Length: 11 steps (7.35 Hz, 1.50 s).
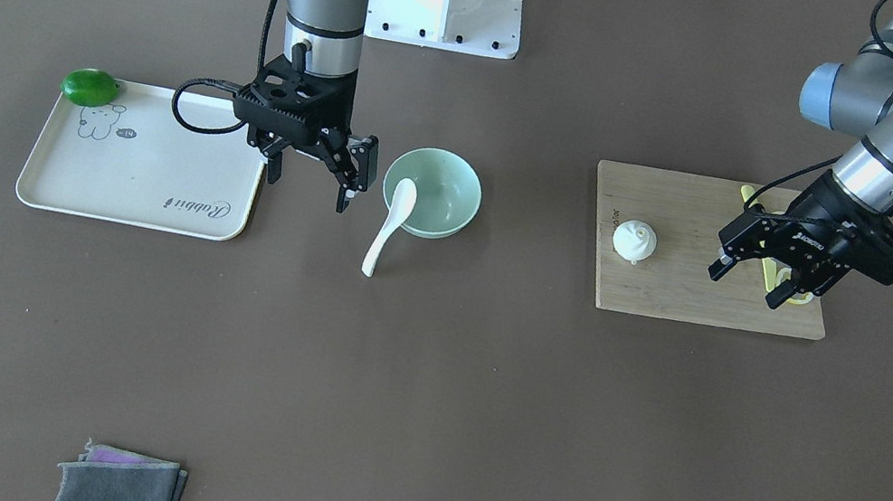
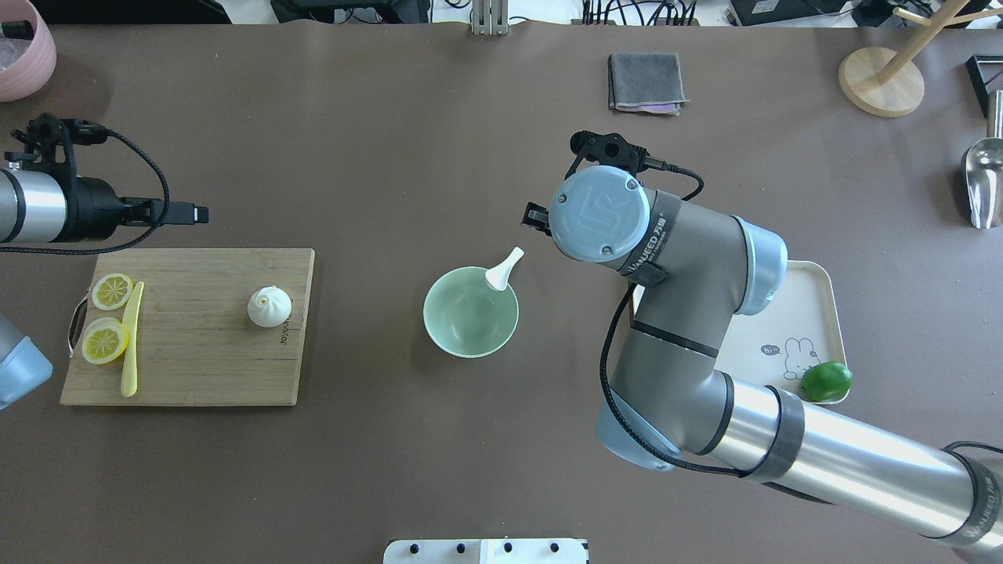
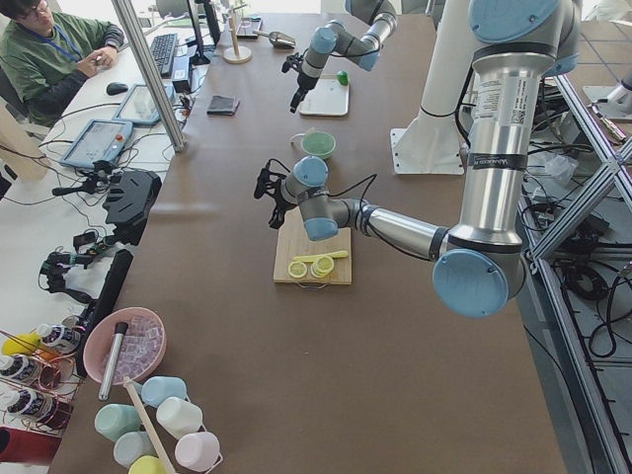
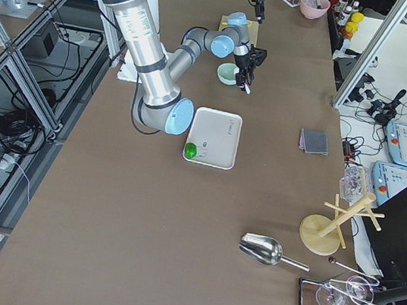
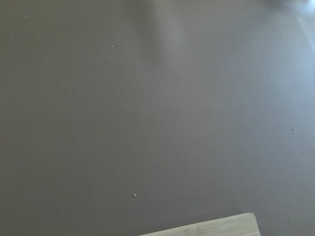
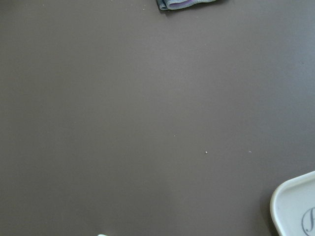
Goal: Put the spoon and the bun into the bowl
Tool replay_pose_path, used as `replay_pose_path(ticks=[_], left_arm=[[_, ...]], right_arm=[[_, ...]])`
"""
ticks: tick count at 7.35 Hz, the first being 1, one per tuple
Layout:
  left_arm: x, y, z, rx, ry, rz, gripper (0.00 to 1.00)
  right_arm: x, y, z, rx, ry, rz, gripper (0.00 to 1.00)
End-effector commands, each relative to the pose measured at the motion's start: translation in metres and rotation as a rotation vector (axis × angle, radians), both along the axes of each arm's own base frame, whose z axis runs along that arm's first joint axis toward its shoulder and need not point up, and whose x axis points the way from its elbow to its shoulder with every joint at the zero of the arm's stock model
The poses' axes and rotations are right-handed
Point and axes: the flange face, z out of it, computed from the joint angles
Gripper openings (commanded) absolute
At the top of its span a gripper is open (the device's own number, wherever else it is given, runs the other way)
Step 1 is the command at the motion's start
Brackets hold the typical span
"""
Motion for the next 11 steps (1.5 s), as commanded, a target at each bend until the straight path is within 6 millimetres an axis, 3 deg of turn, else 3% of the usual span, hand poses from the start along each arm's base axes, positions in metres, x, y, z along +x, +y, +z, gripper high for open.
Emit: replay_pose_path(ticks=[1, 3, 4, 7, 9, 10, 11], left_arm=[[-0.003, 0.002, -0.008, 0.031, -0.001, -0.006, 0.98], [-0.004, 0.000, -0.012, 0.059, -0.012, -0.016, 0.98], [-0.003, -0.001, -0.015, 0.069, -0.014, -0.013, 0.98], [-0.003, -0.001, -0.015, 0.071, -0.014, -0.014, 0.98], [-0.006, -0.001, -0.012, 0.073, -0.026, -0.034, 0.98], [-0.006, -0.002, -0.011, 0.079, -0.035, -0.051, 0.98], [-0.006, -0.002, -0.011, 0.079, -0.035, -0.050, 0.98]], right_arm=[[-0.022, -0.028, 0.004, -0.081, 0.016, -0.028, 0.94], [-0.053, -0.034, 0.025, -0.104, -0.052, -0.002, 0.75], [-0.062, -0.040, 0.029, -0.087, -0.095, 0.006, 0.74], [-0.087, -0.012, 0.010, -0.148, -0.151, 0.042, 0.74], [-0.107, 0.016, 0.006, -0.161, -0.169, 0.024, 0.71], [-0.107, 0.017, 0.007, -0.168, -0.171, 0.030, 0.50], [-0.105, 0.016, 0.006, -0.162, -0.172, 0.028, 0.04]])
